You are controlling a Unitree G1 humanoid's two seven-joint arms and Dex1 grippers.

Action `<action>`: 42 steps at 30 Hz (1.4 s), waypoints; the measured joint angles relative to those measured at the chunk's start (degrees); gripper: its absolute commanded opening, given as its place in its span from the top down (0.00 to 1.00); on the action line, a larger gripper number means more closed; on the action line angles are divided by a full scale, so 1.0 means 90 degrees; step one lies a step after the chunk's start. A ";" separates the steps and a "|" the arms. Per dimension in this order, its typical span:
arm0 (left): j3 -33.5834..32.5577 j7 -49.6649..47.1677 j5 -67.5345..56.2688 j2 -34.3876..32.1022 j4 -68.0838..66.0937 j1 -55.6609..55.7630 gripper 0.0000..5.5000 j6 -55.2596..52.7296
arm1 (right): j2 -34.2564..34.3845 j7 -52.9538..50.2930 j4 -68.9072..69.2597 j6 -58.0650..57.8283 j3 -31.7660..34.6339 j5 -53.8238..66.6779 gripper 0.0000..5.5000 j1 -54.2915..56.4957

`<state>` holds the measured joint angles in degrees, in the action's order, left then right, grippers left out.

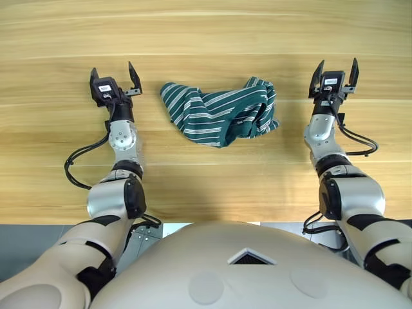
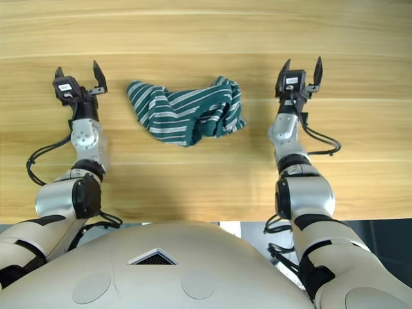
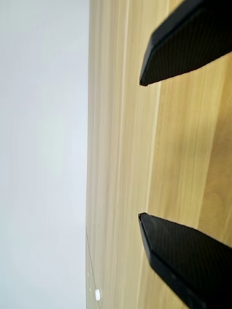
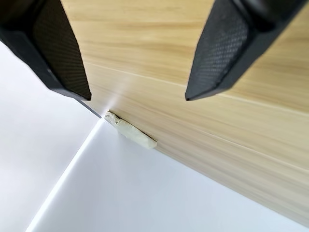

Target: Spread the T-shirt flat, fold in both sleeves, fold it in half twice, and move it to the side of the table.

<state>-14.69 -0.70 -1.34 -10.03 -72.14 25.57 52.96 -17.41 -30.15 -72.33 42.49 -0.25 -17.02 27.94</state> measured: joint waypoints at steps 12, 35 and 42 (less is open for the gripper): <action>0.0067 0.0023 -0.0008 0.0014 0.0095 -0.0053 0.18 0.0187 | 0.0007 -0.0103 0.0021 0.0132 -0.0055 -0.0067 0.35 -0.0064; 0.2198 0.5050 0.1119 -0.2535 0.8429 -0.5138 0.18 -0.1170 | -0.0594 -0.0094 0.0773 0.0400 -0.0281 -0.0352 0.35 -0.0082; 0.2517 0.3321 0.3512 -0.2282 0.7918 -0.4274 0.18 -0.1447 | -0.0474 -0.0097 0.0860 0.0411 -0.0409 -0.0487 0.35 -0.0006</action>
<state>7.97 29.19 30.27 -30.57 -0.88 -12.89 39.93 -21.68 -31.02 -64.59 46.19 -3.93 -21.40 27.89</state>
